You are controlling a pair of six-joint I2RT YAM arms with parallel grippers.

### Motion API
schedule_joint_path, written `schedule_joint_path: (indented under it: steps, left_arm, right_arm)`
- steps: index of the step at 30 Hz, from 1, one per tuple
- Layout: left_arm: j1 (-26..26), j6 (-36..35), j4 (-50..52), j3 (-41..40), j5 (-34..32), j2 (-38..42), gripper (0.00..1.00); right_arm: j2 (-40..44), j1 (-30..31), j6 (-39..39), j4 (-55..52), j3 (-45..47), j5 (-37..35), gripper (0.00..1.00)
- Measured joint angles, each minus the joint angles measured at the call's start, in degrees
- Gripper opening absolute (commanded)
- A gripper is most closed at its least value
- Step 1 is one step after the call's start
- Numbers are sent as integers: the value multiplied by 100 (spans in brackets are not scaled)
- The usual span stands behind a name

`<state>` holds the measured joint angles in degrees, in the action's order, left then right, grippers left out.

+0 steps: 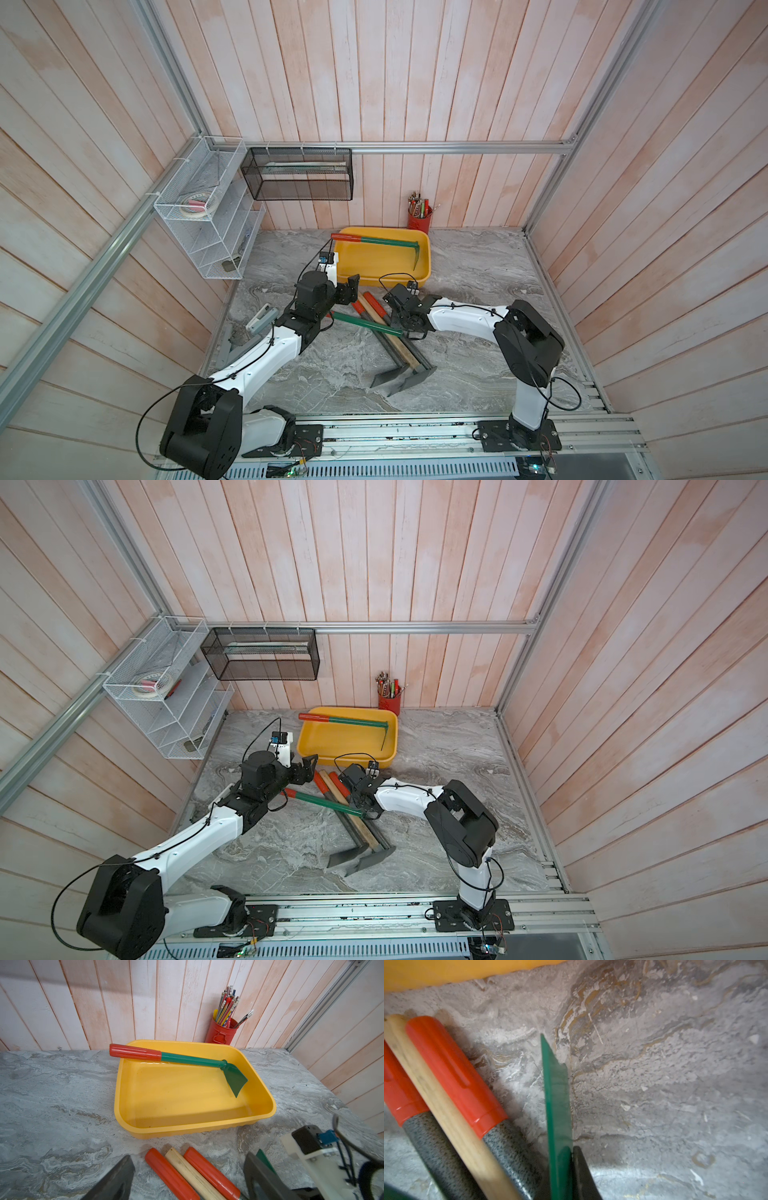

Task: Put the small hoe into the storage box
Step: Pick up the hoe from the center of the board.

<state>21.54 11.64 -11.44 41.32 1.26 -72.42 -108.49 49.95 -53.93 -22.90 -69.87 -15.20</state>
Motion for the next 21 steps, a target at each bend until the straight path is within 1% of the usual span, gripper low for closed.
schedule_joint_path:
  steps: [2,4,5,6,14,18,21]
  left_arm:
    - [0,0,-48,-13,24,0,85]
    - [0,-2,-61,-31,46,0,85]
    - [0,0,-68,-44,50,0,85]
    - [0,-2,-87,-68,61,0,85]
    - [-2,0,-105,-138,227,0,85]
    - [-7,2,-105,-138,437,0,85]
    - [-7,0,-101,-138,608,0,85]
  right_arm:
    - [0,2,-15,-35,-2,-46,9]
    - [0,13,-15,-118,-26,-92,5]
    - [-11,15,-37,-153,-46,-120,1]
    - [-31,15,-50,-188,-83,-144,0]
    - [-98,15,111,-501,-291,-227,0]
    - [-111,22,402,-785,-516,-398,0]
    - [-2,22,782,-885,-605,-671,0]
